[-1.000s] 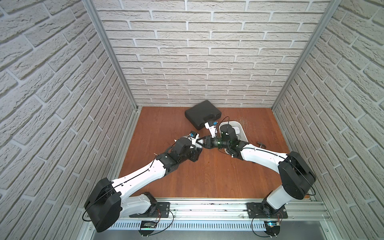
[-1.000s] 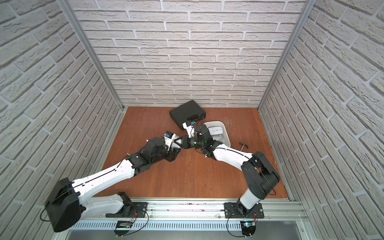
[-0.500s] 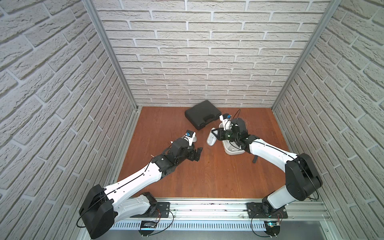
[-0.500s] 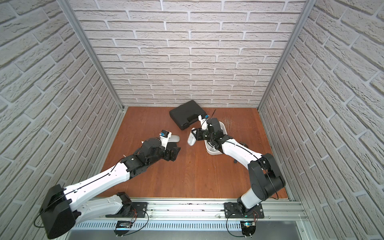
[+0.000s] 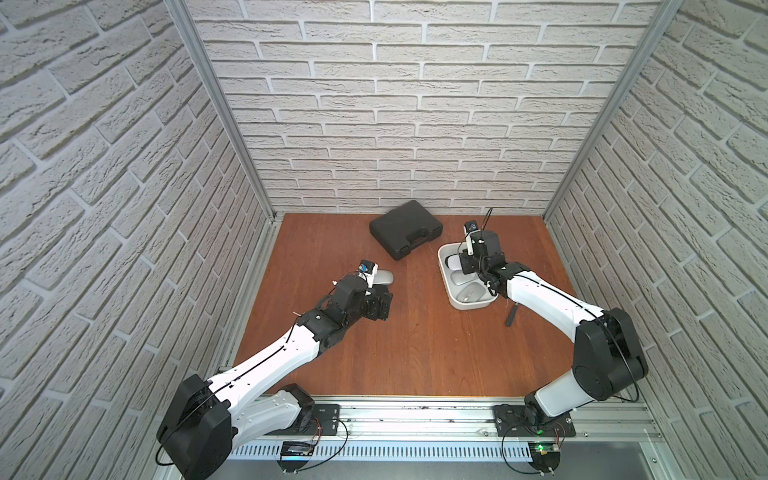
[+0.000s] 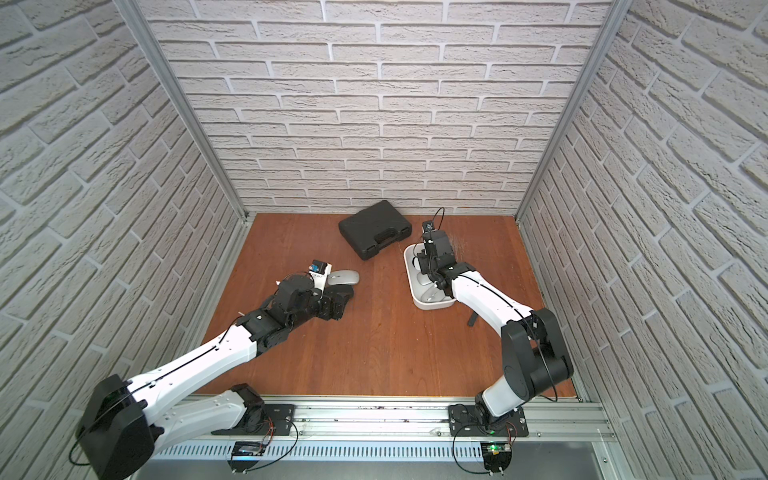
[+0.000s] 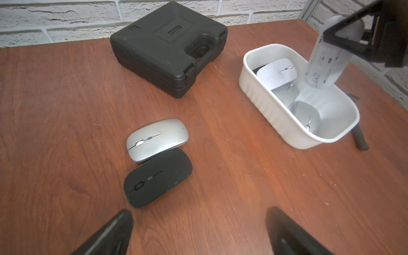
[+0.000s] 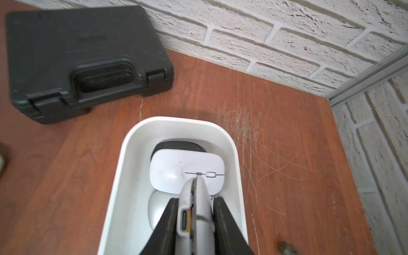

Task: Put the mouse in the storage box
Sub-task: Place the mouse in the storage box.

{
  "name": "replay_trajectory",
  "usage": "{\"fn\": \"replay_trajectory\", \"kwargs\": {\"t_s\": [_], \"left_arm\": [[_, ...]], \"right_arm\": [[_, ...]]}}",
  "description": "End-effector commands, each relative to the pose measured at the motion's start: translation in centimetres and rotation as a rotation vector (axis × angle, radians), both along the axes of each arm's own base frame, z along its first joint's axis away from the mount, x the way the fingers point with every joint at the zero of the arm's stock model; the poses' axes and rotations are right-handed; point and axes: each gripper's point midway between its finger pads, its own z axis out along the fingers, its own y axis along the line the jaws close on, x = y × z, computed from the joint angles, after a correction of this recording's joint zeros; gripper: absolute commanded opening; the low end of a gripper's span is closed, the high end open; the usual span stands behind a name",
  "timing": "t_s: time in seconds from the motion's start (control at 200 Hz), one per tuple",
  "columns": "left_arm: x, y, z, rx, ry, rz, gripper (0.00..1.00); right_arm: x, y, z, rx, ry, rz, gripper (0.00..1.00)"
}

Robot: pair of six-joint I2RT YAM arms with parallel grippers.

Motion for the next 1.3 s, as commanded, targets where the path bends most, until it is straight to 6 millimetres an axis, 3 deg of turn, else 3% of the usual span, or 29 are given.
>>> {"fn": "replay_trajectory", "kwargs": {"t_s": [0.0,0.59,0.875,1.125,1.295], "left_arm": [[0.2,-0.2,-0.1,-0.015,0.01,-0.012,0.98],[0.2,0.4,-1.3,-0.003,0.032,0.001,0.98],[0.1,0.5,-1.5,-0.005,0.036,0.004,0.98],[0.2,0.4,-1.7,-0.002,0.041,0.003,0.98],[0.3,0.3,-1.8,-0.007,0.047,0.001,0.98]], "right_arm": [[1.2,-0.8,0.4,-0.076,-0.044,-0.018,0.11],[5.2,0.8,-2.3,-0.169,-0.026,0.064,0.11],[5.0,0.8,-3.7,-0.21,0.007,0.081,0.13],[4.7,-1.1,-4.0,-0.421,0.017,-0.006,0.14],[4.5,-0.4,-5.2,-0.433,0.042,0.037,0.18]]}}
